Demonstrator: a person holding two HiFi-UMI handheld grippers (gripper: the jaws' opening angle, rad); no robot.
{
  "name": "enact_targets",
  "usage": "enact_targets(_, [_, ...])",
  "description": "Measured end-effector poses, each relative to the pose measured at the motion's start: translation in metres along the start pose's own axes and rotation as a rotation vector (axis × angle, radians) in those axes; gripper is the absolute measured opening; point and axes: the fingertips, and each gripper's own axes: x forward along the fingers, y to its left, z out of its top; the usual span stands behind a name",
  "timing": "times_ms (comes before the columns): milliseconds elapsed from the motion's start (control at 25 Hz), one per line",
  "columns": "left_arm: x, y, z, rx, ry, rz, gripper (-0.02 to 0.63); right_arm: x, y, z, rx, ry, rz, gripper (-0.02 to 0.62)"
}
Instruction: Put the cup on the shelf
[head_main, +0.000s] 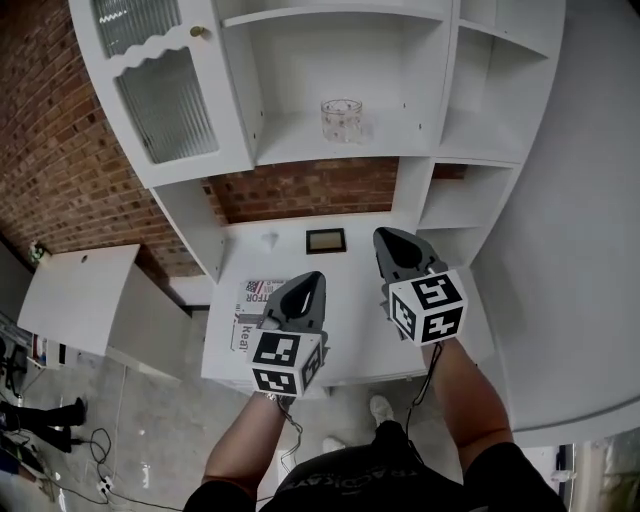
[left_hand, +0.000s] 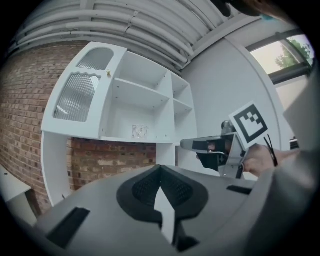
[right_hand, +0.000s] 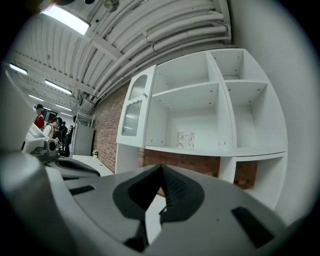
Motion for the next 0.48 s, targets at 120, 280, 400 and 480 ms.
enact_targets(120, [-0.021, -0.008, -0.006, -0.031, -0.002, 0.017, 0.005, -0.023, 0.013, -0.006, 0.003, -0.005, 0.01, 0.0])
enact_targets(280, [-0.042, -0.023, -0.002, -0.058, -0.028, 0.048, 0.005, -0.051, 0.021, -0.006, 0.023, -0.018, 0.041, 0.0])
enact_targets(400, [-0.051, -0.039, 0.002, -0.068, -0.041, 0.076, 0.005, -0.069, 0.022, -0.006, 0.035, -0.027, 0.068, 0.0])
enact_targets(480, [-0.054, -0.053, 0.0, -0.073, -0.037, 0.09, 0.005, -0.081, 0.02, -0.008, 0.038, -0.026, 0.084, 0.0])
